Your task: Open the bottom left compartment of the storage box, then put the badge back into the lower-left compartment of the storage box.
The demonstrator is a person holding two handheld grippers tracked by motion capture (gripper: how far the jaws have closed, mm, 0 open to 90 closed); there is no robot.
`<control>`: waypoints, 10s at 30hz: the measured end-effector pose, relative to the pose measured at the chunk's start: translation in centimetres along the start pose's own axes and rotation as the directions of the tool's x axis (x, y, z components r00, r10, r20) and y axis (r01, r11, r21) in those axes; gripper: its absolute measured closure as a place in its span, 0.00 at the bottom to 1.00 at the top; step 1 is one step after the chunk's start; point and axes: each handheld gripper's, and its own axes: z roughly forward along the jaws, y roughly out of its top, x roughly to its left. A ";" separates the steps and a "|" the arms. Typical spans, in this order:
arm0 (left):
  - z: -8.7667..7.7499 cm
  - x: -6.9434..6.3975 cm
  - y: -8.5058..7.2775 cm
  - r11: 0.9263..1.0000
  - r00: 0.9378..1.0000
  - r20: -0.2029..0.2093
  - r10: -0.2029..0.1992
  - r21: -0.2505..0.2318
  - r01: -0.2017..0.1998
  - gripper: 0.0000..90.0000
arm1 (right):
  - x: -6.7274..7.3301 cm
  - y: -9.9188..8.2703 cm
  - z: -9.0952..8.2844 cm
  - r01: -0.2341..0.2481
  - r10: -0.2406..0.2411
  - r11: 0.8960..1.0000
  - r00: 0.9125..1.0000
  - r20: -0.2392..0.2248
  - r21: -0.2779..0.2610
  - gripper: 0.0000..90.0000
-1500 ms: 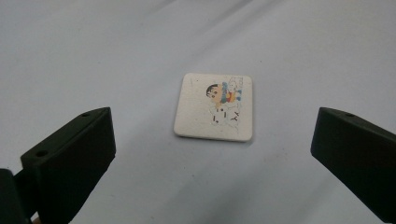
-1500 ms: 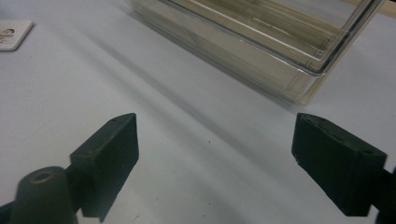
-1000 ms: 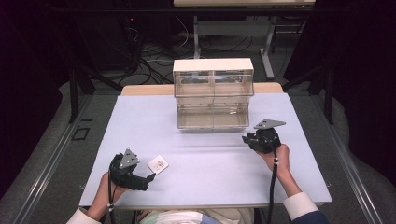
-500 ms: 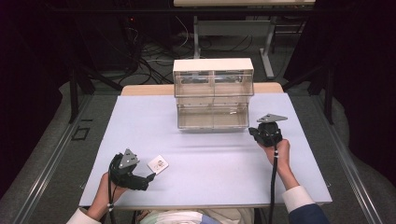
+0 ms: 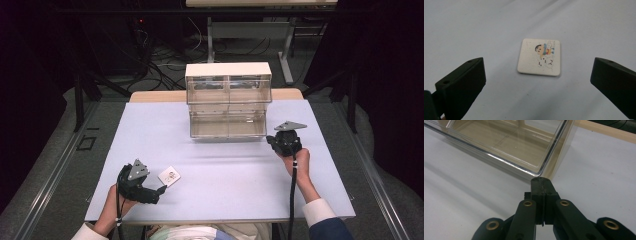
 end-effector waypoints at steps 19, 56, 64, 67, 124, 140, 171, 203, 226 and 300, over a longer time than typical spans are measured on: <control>-0.1 0.0 0.0 1.000 1.000 0.000 0.000 -0.002 0.000 0.00 | 0.2 0.0 -0.1 -0.003 0.003 1.000 1.000 -0.005 -0.002 1.00; -0.2 0.1 -0.1 1.000 1.000 -0.002 -0.005 -0.007 0.005 0.00 | 0.4 0.1 -0.5 0.002 -0.003 1.000 1.000 -0.009 -0.022 1.00; -0.2 0.1 -0.1 1.000 1.000 -0.003 0.001 -0.003 -0.001 0.00 | 0.5 0.2 -0.7 -0.003 0.003 0.999 1.000 -0.008 -0.039 1.00; -0.2 0.1 -0.1 1.000 1.000 -0.001 0.001 0.000 -0.001 0.00 | 0.5 0.3 -0.9 -0.005 0.005 0.999 1.000 -0.011 -0.049 1.00; 0.0 0.2 0.0 1.000 1.000 0.000 -0.005 0.004 0.005 0.00 | 0.3 4.4 -1.3 -0.046 0.041 0.982 0.999 -0.031 -0.185 1.00; 0.1 0.2 0.0 1.000 1.000 0.000 -0.008 0.000 0.008 0.00 | -0.2 5.7 -0.4 -0.062 0.055 0.979 0.998 -0.039 -0.193 1.00; 0.0 0.2 0.0 1.000 1.000 0.002 -0.007 0.009 0.007 0.00 | -0.2 6.0 -0.2 -0.060 0.052 0.981 0.998 -0.044 -0.182 1.00; 2.7 0.7 1.1 0.996 0.995 0.084 0.045 0.071 -0.052 0.02 | -0.1 6.0 -0.1 -0.057 0.051 0.982 0.998 -0.037 -0.180 1.00; 5.5 0.6 1.9 0.988 0.994 0.109 0.025 0.146 -0.041 0.28 | -0.2 6.0 -0.1 -0.063 0.056 0.981 0.998 -0.040 -0.183 1.00; 4.3 -0.2 4.5 0.995 0.993 0.088 0.079 0.051 -0.084 0.37 | 0.1 6.1 -0.3 -0.061 0.055 0.979 0.998 -0.036 -0.193 1.00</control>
